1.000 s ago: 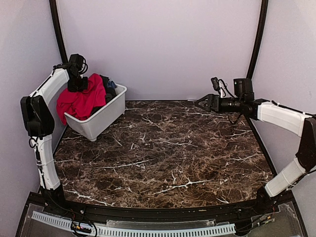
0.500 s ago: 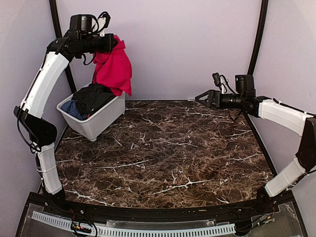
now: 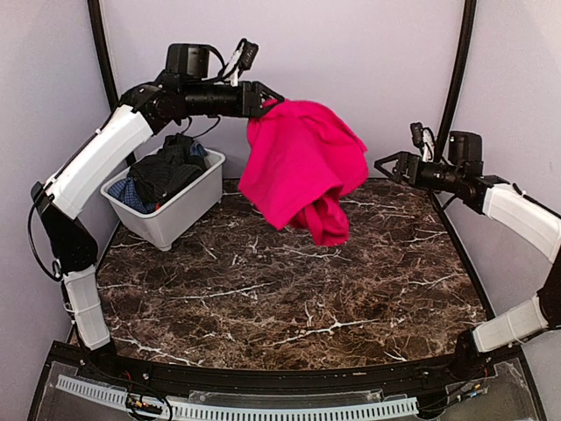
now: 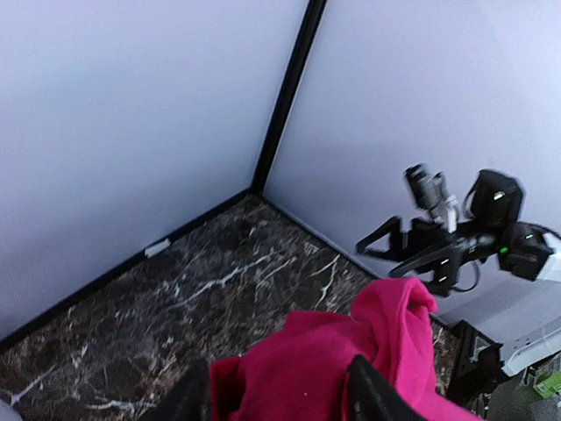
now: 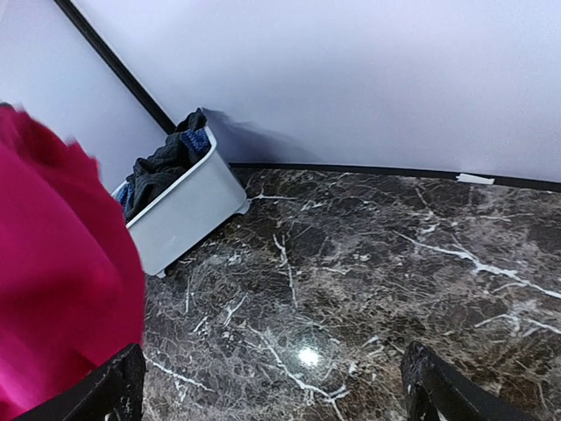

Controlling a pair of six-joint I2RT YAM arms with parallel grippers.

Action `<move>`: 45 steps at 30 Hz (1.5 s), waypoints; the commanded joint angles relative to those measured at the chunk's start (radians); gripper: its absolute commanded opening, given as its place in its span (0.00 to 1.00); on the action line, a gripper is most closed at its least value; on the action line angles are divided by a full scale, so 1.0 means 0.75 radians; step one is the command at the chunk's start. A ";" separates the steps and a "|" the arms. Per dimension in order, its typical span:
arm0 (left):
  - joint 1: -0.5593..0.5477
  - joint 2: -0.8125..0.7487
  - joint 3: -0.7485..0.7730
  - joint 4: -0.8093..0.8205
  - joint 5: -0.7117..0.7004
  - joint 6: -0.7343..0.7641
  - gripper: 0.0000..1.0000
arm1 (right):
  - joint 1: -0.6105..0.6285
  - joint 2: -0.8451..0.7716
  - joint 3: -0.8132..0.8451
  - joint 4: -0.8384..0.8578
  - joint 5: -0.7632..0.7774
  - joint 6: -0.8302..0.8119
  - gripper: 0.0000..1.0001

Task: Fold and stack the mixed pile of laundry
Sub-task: Place the crumpled T-shirt at the center of the board, then move the crumpled T-shirt to the center of the board.

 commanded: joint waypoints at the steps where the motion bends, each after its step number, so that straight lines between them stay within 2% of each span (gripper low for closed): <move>1: 0.018 0.088 -0.171 -0.197 -0.189 -0.005 0.75 | -0.028 -0.075 -0.078 -0.061 0.100 -0.015 0.98; 4: 0.021 0.077 -0.357 -0.216 -0.279 0.005 0.84 | -0.028 -0.077 -0.117 -0.092 0.094 -0.037 0.98; 8: 0.021 -0.070 -0.696 -0.085 -0.208 -0.023 0.87 | 0.014 -0.044 -0.164 -0.096 0.013 -0.033 0.94; 11: 0.015 -0.158 -0.902 -0.032 -0.155 -0.055 0.86 | 0.106 -0.013 -0.189 -0.152 0.043 -0.068 0.92; 15: -0.012 -0.319 -1.293 0.053 -0.139 -0.136 0.84 | 0.254 0.012 -0.241 -0.236 0.103 -0.099 0.89; 21: -0.084 -0.442 -1.625 0.160 -0.076 -0.297 0.76 | 0.389 0.055 -0.350 -0.288 0.203 -0.116 0.86; 28: -0.147 -0.342 -1.705 0.312 -0.052 -0.417 0.68 | 0.452 0.220 -0.359 -0.164 0.160 -0.020 0.84; 34: -0.195 -0.215 -1.683 0.427 0.014 -0.470 0.60 | 0.453 0.468 -0.320 -0.020 0.095 0.048 0.84; 38: -0.201 -0.156 -1.653 0.488 0.047 -0.489 0.38 | 0.409 0.605 -0.217 -0.033 0.124 0.032 0.84; 39: -0.201 -0.139 -1.641 0.494 0.052 -0.489 0.30 | 0.380 0.632 -0.187 -0.044 0.140 0.026 0.83; 42: -0.200 -0.093 -1.555 0.533 0.069 -0.495 0.15 | 0.274 0.681 -0.128 -0.030 0.153 0.034 0.83; 45: -0.201 -0.030 -1.442 0.561 0.083 -0.487 0.11 | 0.181 0.737 -0.012 -0.063 0.202 0.017 0.82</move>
